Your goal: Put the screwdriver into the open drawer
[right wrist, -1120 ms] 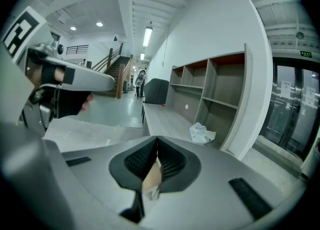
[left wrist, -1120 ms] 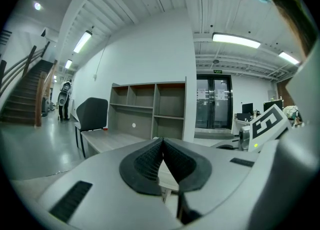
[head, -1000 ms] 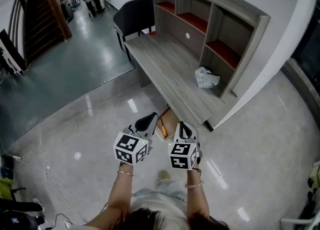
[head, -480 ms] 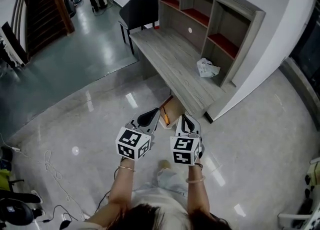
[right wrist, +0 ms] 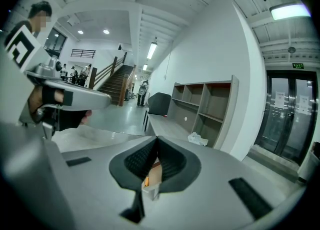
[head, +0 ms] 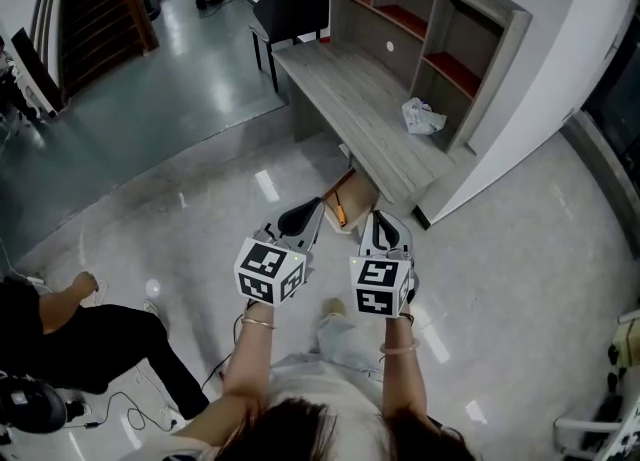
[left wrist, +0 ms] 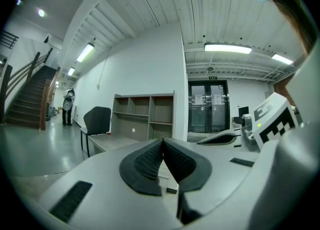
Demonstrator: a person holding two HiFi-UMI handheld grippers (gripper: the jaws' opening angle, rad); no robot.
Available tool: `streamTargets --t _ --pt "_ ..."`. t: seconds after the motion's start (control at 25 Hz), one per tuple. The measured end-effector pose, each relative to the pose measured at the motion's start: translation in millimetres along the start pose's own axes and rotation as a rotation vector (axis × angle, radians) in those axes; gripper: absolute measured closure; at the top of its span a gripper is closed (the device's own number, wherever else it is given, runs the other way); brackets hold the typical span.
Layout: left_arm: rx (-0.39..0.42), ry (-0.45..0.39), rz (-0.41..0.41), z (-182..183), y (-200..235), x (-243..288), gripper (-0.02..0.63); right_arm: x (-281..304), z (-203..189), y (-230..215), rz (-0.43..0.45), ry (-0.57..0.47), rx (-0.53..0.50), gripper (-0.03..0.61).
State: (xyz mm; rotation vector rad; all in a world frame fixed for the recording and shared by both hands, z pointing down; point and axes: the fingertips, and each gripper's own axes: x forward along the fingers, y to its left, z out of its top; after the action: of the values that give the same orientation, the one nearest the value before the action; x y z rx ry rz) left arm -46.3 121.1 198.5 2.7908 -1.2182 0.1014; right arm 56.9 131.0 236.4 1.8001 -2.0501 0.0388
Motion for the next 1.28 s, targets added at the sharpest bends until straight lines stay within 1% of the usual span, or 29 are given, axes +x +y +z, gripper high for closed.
streamTargets --t 0.2,0.56,0.96,1.28 --pt "-0.004 -0.008 0.004 0 -8 -17 0.597 -18 1 5 0.000 -0.012 0.008 0.551" --pt "-0.011 -0.028 0.023 -3 -13 -46 0.597 -40 4 24 0.023 -0.029 -0.018 0.552" --pt "-0.011 -0.039 0.058 -1 -12 -69 0.597 -55 6 32 0.041 -0.045 0.015 0.552" --pt "-0.007 -0.038 0.037 -1 -20 -77 0.597 -65 7 33 0.044 -0.052 0.094 0.552"
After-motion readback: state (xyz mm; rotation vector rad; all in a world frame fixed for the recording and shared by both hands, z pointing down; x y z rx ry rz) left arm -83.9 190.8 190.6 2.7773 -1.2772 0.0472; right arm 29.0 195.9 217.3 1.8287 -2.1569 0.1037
